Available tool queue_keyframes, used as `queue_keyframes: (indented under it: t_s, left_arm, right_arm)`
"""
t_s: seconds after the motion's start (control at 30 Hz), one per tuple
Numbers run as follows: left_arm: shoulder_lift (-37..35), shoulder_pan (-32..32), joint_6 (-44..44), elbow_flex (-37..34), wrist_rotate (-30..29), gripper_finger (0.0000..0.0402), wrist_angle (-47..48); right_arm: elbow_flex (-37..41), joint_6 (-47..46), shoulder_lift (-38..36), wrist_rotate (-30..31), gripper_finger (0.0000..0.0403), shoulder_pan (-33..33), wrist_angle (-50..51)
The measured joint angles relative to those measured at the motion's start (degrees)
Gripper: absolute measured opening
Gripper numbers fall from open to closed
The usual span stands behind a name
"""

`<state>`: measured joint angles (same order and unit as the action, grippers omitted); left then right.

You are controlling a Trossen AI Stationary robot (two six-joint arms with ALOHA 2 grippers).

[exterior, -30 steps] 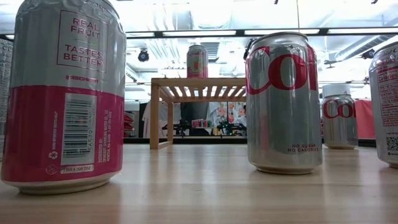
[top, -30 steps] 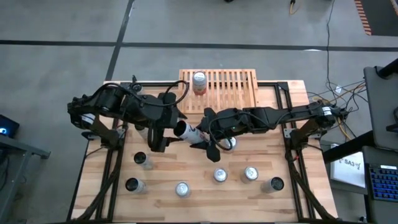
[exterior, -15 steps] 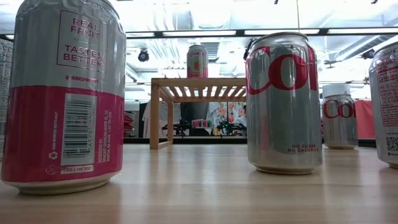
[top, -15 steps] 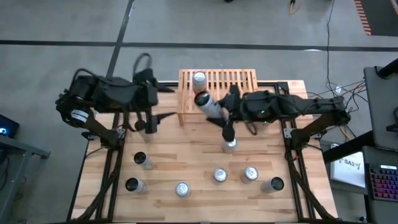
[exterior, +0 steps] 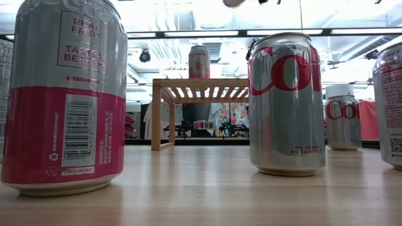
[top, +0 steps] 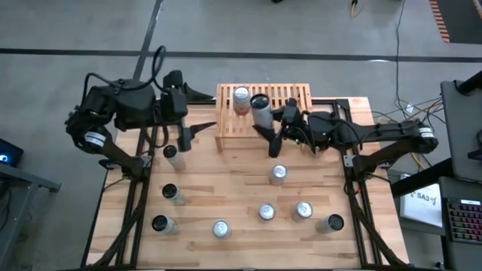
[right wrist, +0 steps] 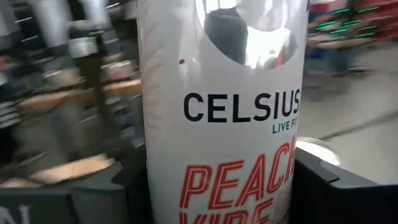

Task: Place canned beverage on shelf
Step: Put the center white soda can on the shelf

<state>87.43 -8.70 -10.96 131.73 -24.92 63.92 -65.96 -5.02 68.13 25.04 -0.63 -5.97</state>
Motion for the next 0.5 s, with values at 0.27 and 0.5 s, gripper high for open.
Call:
queue_keyframes:
  t_s: [0.27,0.5]
  left_arm:
    - [1.2,0.8,0.0,-1.0,0.0,0.0286,-1.2]
    - [1.7,2.3,0.1,-1.1,-0.1,0.0286,-1.2]
  right_arm:
    - [14.0,2.1,0.8,17.3,0.0237,2.7,-20.3]
    - [20.3,0.7,5.1,27.0,0.0237,4.5,-29.6]
